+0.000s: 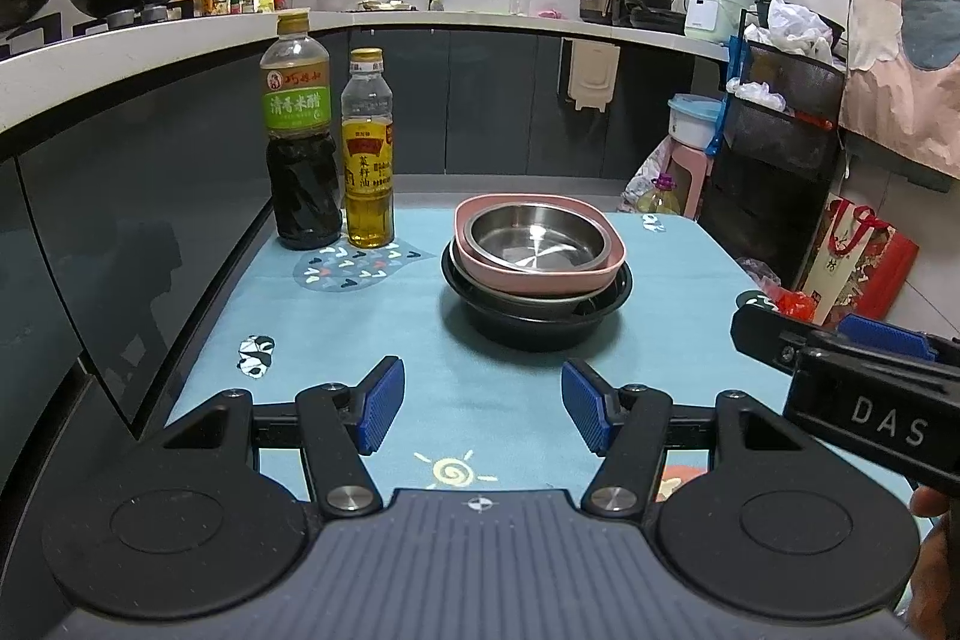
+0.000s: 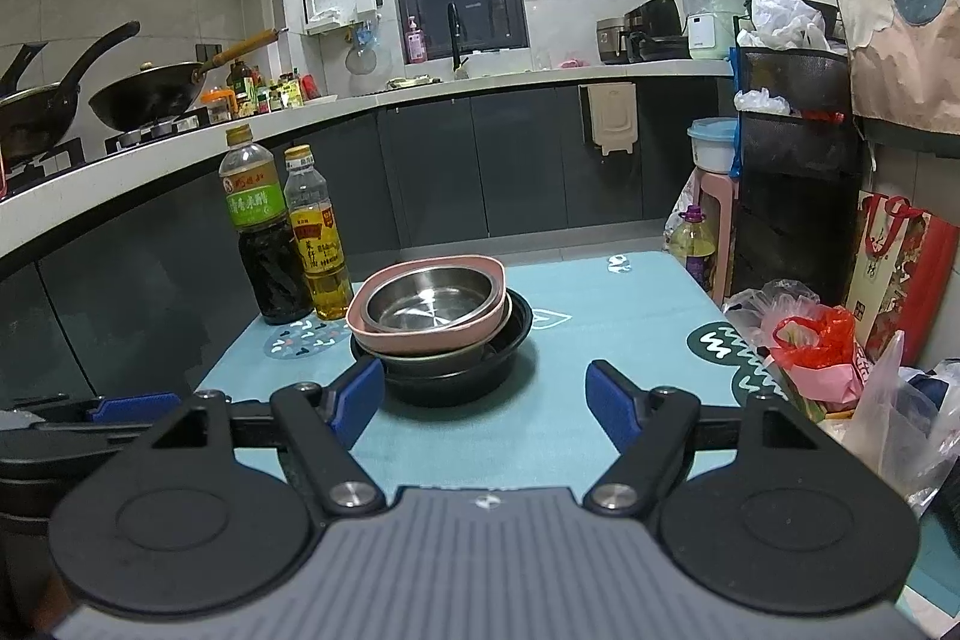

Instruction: Organize plates and bowls

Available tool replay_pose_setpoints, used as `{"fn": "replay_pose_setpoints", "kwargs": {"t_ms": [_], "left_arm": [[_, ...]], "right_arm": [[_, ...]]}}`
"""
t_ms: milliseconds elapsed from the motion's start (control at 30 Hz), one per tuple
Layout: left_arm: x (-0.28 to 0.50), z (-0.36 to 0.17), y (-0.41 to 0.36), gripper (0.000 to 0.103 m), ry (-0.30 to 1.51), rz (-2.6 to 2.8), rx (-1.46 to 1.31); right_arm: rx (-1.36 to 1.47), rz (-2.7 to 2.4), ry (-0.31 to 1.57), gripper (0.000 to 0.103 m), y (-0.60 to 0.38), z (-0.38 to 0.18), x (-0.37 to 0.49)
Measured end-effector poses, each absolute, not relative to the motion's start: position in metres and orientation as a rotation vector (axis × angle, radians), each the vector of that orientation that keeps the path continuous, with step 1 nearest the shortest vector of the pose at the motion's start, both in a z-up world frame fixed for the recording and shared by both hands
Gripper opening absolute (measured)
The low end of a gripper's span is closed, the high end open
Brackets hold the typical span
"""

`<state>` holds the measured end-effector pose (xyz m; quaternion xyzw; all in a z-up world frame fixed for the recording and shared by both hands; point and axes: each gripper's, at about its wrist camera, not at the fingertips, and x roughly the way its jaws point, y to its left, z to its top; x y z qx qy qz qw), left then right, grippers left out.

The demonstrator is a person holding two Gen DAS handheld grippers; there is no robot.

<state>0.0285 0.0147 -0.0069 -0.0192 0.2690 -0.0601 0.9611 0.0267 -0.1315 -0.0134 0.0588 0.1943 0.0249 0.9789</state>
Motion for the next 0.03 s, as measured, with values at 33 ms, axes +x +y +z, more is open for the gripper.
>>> {"fn": "replay_pose_setpoints", "kwargs": {"t_ms": [33], "left_arm": [[0.0289, -0.0071, 0.0148, 0.055, 0.547, -0.122, -0.041]], "right_arm": [[0.118, 0.052, 0.395, 0.056, -0.1321, -0.0135, 0.0277]]}}
